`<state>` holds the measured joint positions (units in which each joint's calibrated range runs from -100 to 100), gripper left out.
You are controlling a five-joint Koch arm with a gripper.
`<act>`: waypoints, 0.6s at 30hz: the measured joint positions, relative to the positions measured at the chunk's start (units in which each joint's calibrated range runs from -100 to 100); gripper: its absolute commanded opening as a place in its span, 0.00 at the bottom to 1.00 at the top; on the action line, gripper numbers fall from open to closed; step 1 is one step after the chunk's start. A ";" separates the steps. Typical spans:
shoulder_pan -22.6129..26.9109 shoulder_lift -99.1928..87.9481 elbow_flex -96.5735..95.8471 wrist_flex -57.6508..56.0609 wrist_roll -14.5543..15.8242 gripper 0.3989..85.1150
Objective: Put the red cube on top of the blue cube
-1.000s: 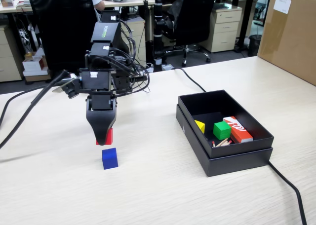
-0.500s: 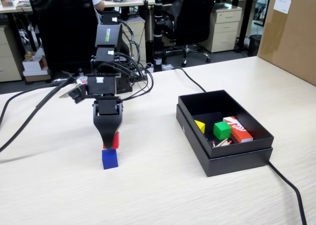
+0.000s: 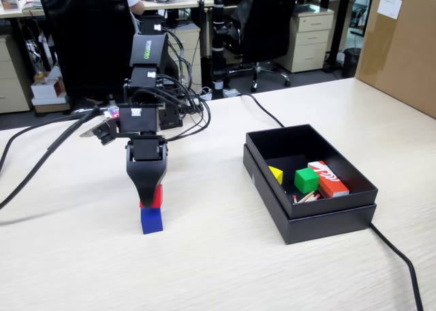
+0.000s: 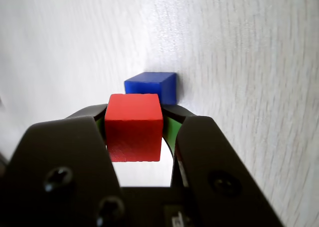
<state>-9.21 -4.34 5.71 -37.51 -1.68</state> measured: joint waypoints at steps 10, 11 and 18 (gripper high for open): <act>-0.10 0.00 -0.73 0.00 0.00 0.01; -0.10 0.00 -0.73 0.00 0.00 0.01; -0.15 0.00 -0.73 0.00 -0.05 0.01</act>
<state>-9.35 -4.34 4.97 -37.51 -1.73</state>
